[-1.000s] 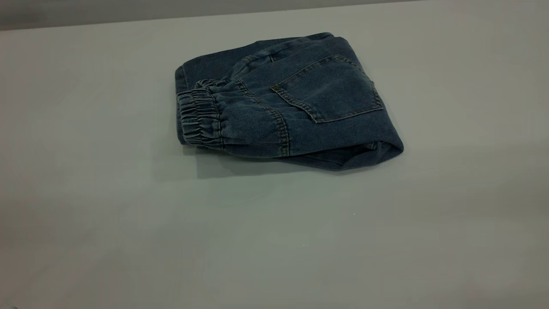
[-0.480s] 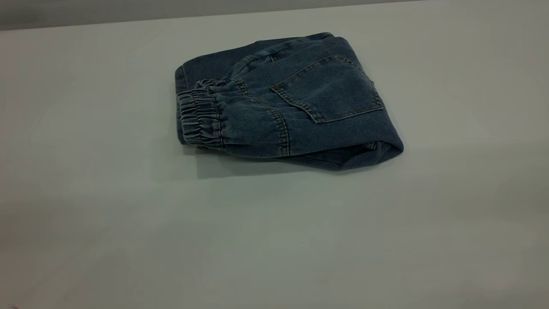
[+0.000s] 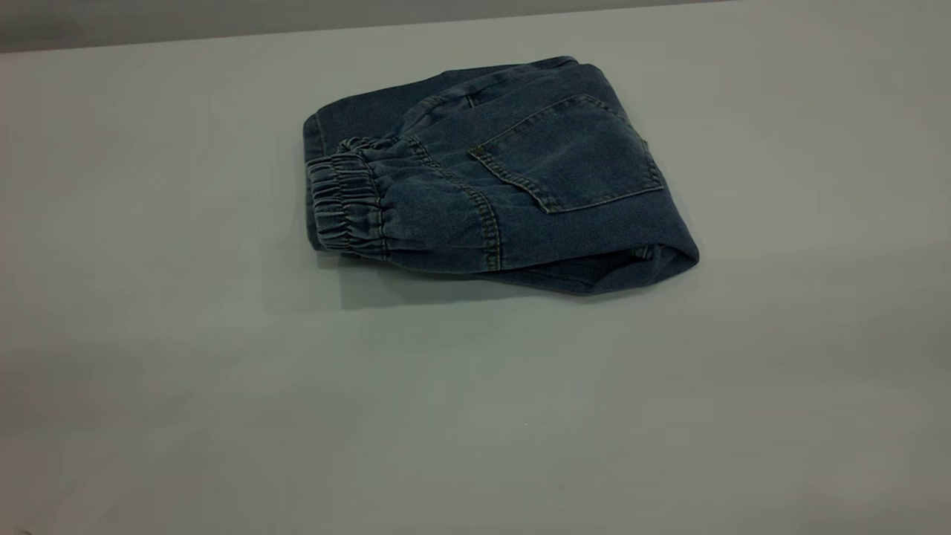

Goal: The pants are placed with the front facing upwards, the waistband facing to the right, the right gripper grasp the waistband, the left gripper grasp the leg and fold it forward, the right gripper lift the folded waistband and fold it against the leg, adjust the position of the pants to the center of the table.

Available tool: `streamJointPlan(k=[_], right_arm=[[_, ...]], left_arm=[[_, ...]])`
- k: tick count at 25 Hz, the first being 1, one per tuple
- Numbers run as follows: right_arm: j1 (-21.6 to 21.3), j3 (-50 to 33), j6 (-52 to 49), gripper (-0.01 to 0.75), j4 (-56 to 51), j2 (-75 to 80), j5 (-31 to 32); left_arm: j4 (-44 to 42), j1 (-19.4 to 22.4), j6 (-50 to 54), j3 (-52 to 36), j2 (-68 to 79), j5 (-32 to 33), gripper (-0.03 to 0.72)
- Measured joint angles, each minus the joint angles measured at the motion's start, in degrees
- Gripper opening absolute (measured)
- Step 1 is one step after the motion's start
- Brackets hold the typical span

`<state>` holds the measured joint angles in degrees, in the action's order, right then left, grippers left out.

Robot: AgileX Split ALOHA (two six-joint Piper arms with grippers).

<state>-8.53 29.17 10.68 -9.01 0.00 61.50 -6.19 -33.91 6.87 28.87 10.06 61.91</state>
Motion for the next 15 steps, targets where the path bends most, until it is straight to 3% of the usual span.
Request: streamJointPlan(k=[4, 7, 11, 15], right_arm=[[0.0, 0.0, 0.1, 0.576, 0.0, 0.0, 0.0], [0.0, 0.0, 0.1, 0.576, -0.1, 0.0, 0.0], [0.6, 0.0, 0.1, 0.576, -0.1, 0.0, 0.0], [4.9, 0.0, 0.1, 0.576, -0.1, 0.0, 0.0]], left_arm=[[0.1, 0.2, 0.0, 0.0, -1.1, 0.1, 0.548], [0.2, 3.0, -0.4, 0.0, -3.4, 0.2, 0.548], [0.3, 10.5, -0.4, 0.0, -8.3, 0.2, 0.548], [0.3, 19.3, -0.4, 0.1, -10.2, 0.2, 0.548]])
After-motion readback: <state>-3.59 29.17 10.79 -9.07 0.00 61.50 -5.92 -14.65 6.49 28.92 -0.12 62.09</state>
